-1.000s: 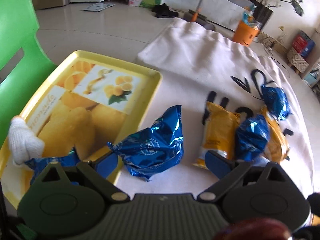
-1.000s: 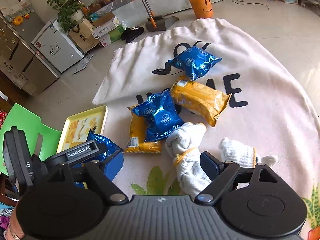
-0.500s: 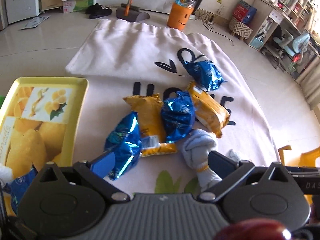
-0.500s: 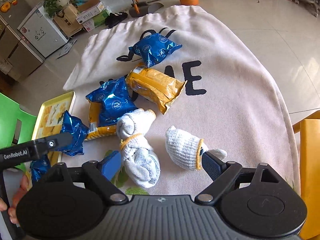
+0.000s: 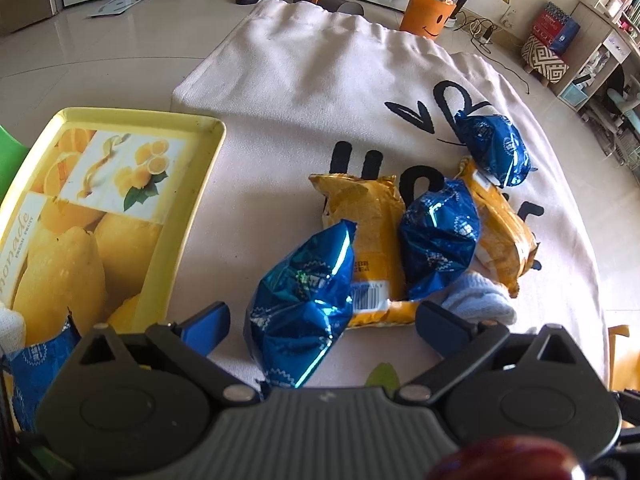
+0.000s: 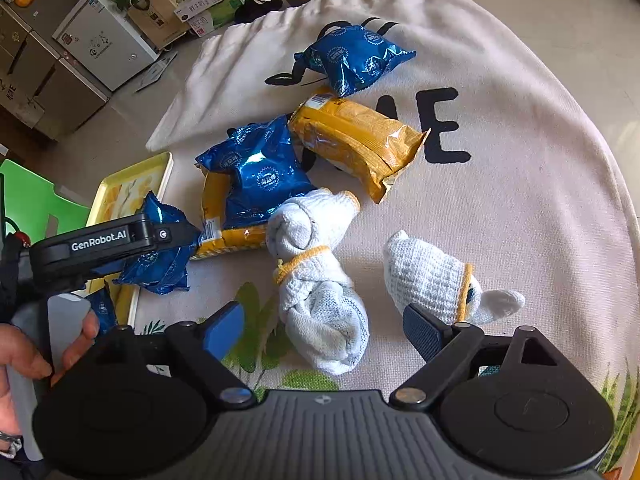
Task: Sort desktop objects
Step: 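Move both tools back over the pile, then close the left tool on a blue packet while the right tool grasps a white glove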
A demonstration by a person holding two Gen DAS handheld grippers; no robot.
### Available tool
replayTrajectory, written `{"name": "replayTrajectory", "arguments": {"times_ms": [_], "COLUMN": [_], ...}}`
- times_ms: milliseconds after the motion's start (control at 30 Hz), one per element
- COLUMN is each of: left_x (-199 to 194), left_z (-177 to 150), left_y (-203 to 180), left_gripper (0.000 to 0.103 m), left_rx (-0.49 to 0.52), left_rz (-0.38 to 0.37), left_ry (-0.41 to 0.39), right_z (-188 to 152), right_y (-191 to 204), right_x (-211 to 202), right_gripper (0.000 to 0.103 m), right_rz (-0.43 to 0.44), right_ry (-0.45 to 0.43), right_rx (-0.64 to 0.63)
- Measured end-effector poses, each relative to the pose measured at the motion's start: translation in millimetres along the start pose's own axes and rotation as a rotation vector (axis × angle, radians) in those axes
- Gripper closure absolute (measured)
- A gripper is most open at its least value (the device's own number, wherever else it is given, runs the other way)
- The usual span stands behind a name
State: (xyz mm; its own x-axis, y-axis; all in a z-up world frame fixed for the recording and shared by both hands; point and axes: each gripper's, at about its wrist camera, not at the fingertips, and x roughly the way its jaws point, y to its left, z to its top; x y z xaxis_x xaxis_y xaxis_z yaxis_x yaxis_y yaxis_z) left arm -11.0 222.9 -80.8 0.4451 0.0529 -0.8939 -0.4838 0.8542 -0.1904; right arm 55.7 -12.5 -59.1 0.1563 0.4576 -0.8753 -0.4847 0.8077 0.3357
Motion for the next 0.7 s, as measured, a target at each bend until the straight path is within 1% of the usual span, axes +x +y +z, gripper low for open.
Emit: {"name": "replayTrajectory", "arguments": {"times_ms": [133, 233, 267, 333, 400, 433, 533, 600, 667, 700], "left_x": [7.1, 14.5, 16.8, 17.7, 15.3, 12.4, 6.5, 3.6, 1.6, 1.1], "left_z": [-1.2, -2.0, -2.7, -7.5, -13.5, -16.8, -22.1, -22.7, -21.3, -19.9], "left_y": [-4.9, -10.4, -13.0, -23.1, -38.1, -44.9, -55.5, -58.6, -56.1, -52.3], "left_gripper": [0.001, 0.002, 0.005, 0.005, 0.005, 0.006, 0.004, 0.004, 0.004, 0.004], "left_rx": [0.047, 0.064, 0.075, 0.123, 0.208, 0.232, 0.254, 0.272, 0.271, 0.254], "left_rz": [0.039, 0.032, 0.027, 0.027, -0.02, -0.04, -0.114, -0.125, -0.099, -0.09], "left_ry": [-0.005, -0.004, 0.0, -0.005, 0.008, 0.002, 0.017, 0.02, 0.009, 0.007], "right_z": [2.3, 3.7, 3.9, 4.3, 3.9, 3.5, 0.4, -0.9, -1.1, -1.3], "right_y": [2.7, 5.7, 6.0, 5.9, 5.1, 4.6, 8.7, 9.3, 7.7, 7.2], "right_x": [3.0, 9.1, 11.4, 17.5, 21.0, 22.0, 24.5, 25.2, 26.4, 27.3], "right_gripper": [0.016, 0.017, 0.02, 0.022, 0.022, 0.022, 0.022, 0.022, 0.023, 0.023], "right_rz": [0.007, -0.002, -0.002, 0.004, 0.002, -0.003, -0.035, -0.039, -0.037, -0.038], "right_ry": [-0.012, -0.005, -0.001, 0.018, 0.028, 0.034, 0.043, 0.046, 0.05, 0.054], "right_rx": [-0.004, -0.013, -0.009, 0.001, 0.008, 0.005, -0.043, -0.058, -0.055, -0.054]}}
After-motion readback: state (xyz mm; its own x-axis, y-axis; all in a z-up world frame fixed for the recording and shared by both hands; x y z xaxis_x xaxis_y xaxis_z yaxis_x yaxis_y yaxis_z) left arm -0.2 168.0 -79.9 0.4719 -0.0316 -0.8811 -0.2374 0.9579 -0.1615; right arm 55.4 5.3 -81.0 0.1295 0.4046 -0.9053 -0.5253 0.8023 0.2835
